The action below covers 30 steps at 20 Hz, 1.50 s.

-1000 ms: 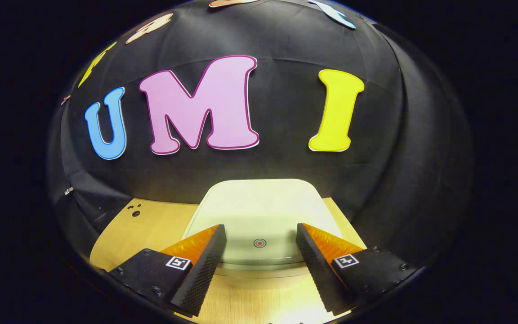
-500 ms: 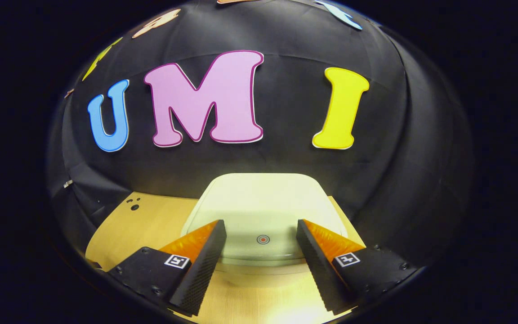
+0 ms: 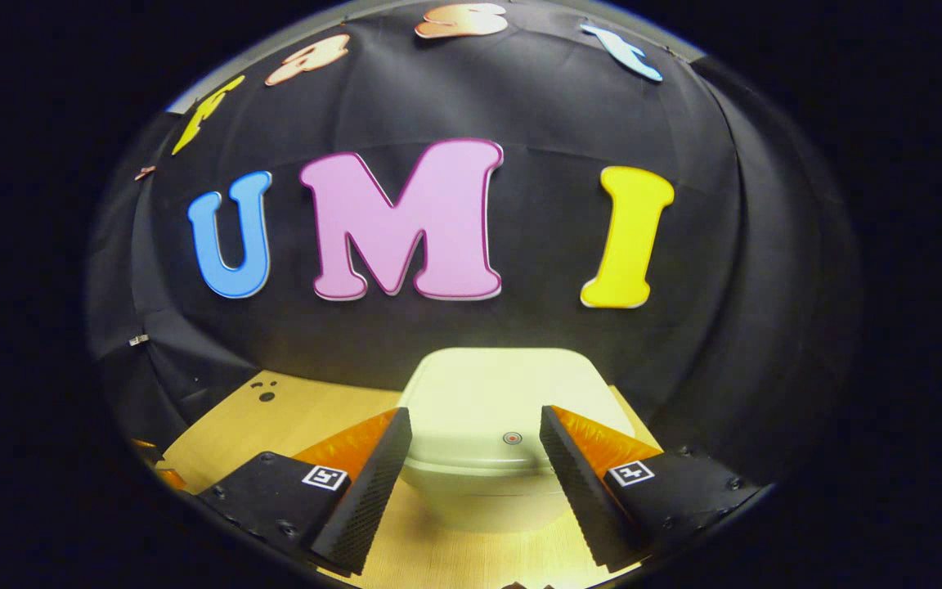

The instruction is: Press the lid of the desktop garbage bin to open it, pick up the crumpled paper on the desktop and throw it into the bin, then pick up the pop can on the desktop and drop it into the bin, and finally close the garbage bin lid.

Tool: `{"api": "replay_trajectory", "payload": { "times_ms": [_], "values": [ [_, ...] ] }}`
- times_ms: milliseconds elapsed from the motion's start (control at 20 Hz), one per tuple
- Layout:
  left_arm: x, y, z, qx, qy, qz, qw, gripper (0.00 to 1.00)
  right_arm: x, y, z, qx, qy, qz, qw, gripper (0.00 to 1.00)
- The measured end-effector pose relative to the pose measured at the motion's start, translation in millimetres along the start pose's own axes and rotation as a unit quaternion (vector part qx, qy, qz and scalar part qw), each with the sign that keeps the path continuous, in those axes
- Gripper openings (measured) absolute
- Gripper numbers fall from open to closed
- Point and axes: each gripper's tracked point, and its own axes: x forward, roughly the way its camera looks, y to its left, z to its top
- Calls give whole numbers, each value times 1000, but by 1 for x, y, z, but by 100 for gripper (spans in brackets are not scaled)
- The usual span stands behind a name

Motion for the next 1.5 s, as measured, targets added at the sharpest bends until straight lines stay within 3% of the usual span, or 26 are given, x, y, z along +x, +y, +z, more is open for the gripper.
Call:
{"api": "replay_trajectory", "payload": {
  "times_ms": [200,550,750,850,1000,1350,1500],
  "values": [
    [-31,-11,37,-2,-58,-10,998,97,-44,28,24,-11,-51,15,999,99],
    [-65,-18,66,3,-108,0,994,96,-110,86,11,-24,-94,48,994,99],
    [-74,-10,57,9,-102,43,994,97,-136,124,-36,-23,-59,83,994,99],
    [-77,-15,52,-9,-100,38,994,96,-141,126,-70,-41,-22,71,996,98],
    [-76,-12,40,-24,-85,33,996,96,-150,146,-99,-50,20,99,994,98],
    [-75,-9,20,-45,-53,33,997,100,-149,133,-129,-33,85,91,992,98],
    [-74,-7,17,-43,-47,35,997,97,-148,126,-135,-19,99,83,991,98]
  ]
}}
